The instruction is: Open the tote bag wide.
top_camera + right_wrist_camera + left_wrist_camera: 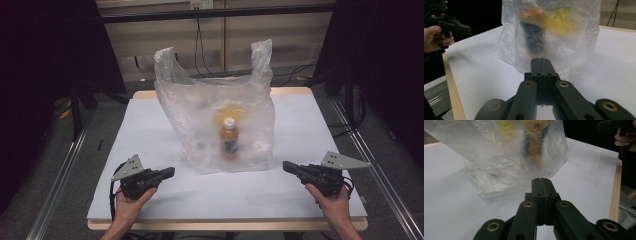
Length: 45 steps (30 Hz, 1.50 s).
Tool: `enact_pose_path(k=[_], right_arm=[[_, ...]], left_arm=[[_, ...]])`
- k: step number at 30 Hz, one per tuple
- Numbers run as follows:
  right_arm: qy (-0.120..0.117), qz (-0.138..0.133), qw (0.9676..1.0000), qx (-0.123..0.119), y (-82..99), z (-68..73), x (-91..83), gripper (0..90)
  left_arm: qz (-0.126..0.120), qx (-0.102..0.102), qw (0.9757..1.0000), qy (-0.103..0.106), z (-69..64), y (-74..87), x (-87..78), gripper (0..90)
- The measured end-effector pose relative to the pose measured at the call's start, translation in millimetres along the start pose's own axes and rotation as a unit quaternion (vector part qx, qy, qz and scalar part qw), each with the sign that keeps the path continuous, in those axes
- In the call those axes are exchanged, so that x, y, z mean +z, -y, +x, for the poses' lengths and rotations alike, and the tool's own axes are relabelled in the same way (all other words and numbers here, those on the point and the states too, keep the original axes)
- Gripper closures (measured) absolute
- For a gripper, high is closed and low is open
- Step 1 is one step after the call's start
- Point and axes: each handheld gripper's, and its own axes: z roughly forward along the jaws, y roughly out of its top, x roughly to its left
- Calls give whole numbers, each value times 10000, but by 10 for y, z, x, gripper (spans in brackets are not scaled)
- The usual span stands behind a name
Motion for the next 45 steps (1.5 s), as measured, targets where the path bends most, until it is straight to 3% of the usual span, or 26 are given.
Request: enact_pose_path(k=[7, 15, 18, 26, 31, 36, 42, 45], right_arm=[[-241, 158, 9995, 118, -91, 24, 96, 900], [-443, 402, 9982, -20, -195, 86, 238, 900], [-561, 404, 9976, -37, -254, 87, 296, 900], [-764, 455, 9960, -89, -399, 69, 439, 900], [-887, 429, 9951, -78, -474, 52, 507, 900], [-944, 430, 9946, -89, -549, 31, 583, 900], [-995, 514, 9936, -166, -653, 24, 660, 900], [-1032, 529, 9931, -197, -701, 23, 689, 900]], left_arm=[[133, 95, 9998, 113, -13, -61, 78, 900], [240, 135, 9991, 336, -59, -131, 184, 900], [283, 195, 9989, 326, -45, -171, 212, 900], [246, 80, 9987, 444, 33, -295, 286, 900], [215, -13, 9990, 403, 78, -363, 273, 900], [333, 105, 9989, 318, 125, -430, 277, 900], [343, 8, 9988, 350, 227, -490, 317, 900], [363, 76, 9989, 303, 257, -524, 330, 900]])
